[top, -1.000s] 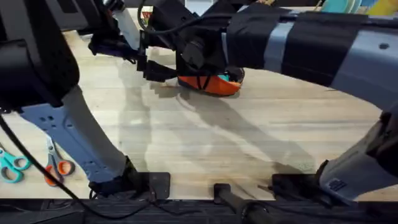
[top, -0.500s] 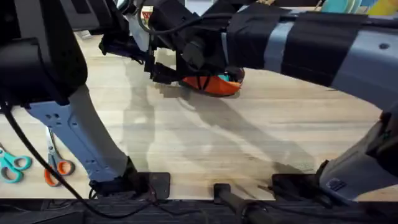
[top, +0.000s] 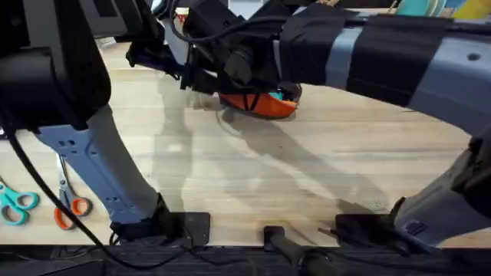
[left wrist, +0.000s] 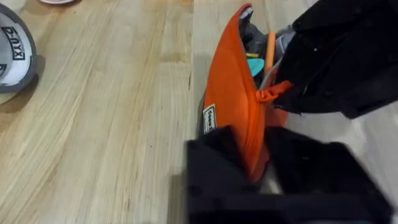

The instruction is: Unzip the bag, pick up the pens from the table one at a time and place them inside, then zip the bag closed.

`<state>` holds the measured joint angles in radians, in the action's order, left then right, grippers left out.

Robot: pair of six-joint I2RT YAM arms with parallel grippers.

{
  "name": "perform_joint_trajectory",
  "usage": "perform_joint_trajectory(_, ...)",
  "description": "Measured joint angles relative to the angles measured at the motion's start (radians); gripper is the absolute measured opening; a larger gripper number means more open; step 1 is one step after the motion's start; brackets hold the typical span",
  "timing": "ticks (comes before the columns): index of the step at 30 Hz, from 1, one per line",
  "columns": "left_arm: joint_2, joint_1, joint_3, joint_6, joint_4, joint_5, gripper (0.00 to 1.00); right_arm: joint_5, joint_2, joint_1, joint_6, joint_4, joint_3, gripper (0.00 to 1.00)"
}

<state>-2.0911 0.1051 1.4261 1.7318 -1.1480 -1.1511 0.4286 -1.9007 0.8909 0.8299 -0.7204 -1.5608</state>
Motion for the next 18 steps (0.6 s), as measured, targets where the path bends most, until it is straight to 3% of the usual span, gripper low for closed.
perform_joint_trajectory(2,0.000,0.000,0.000,0.004,0.001,0.003,0.075,0.000,0.000,0.000,0.000,0.000,0.000,0.032)
perform_joint_trajectory(3,0.000,0.000,0.000,0.005,0.000,0.004,0.053,0.000,0.000,0.000,0.000,0.000,0.000,0.032)
perform_joint_trajectory(18,0.000,0.000,0.000,0.005,0.000,0.006,0.040,0.000,0.000,0.000,-0.025,-0.004,0.000,0.032)
